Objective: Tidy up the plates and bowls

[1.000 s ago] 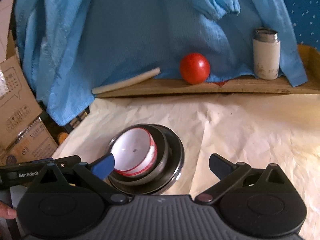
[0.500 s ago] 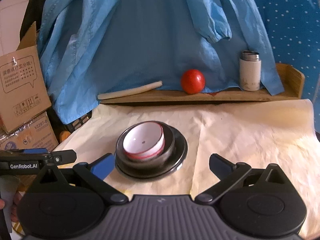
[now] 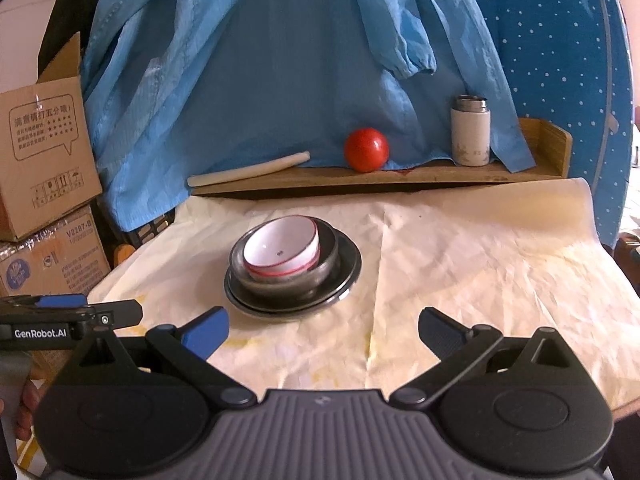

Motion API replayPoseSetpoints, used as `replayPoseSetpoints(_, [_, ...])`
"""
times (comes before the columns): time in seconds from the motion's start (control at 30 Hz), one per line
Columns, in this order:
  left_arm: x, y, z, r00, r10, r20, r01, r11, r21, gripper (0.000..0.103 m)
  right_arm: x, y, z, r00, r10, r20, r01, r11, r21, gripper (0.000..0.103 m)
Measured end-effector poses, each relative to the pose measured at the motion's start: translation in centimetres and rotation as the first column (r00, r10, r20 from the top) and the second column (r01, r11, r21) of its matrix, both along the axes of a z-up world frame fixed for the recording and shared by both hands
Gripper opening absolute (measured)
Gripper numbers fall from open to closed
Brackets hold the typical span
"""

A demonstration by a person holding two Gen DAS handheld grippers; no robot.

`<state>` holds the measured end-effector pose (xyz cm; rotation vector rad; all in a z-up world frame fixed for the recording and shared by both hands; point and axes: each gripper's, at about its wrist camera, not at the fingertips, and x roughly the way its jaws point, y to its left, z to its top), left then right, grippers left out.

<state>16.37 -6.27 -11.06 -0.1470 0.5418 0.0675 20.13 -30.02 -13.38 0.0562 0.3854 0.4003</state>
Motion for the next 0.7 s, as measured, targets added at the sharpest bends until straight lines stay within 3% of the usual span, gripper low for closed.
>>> replayPoseSetpoints(0.7, [-1.3, 0.6, -2.1, 0.999, -0.027, -0.036, 0.028, 0.999, 0.026, 0.102, -1.7, -0.2, -1.9, 0.999, -0.031, -0.021, 0.031, 0.999, -0.011, 0.103])
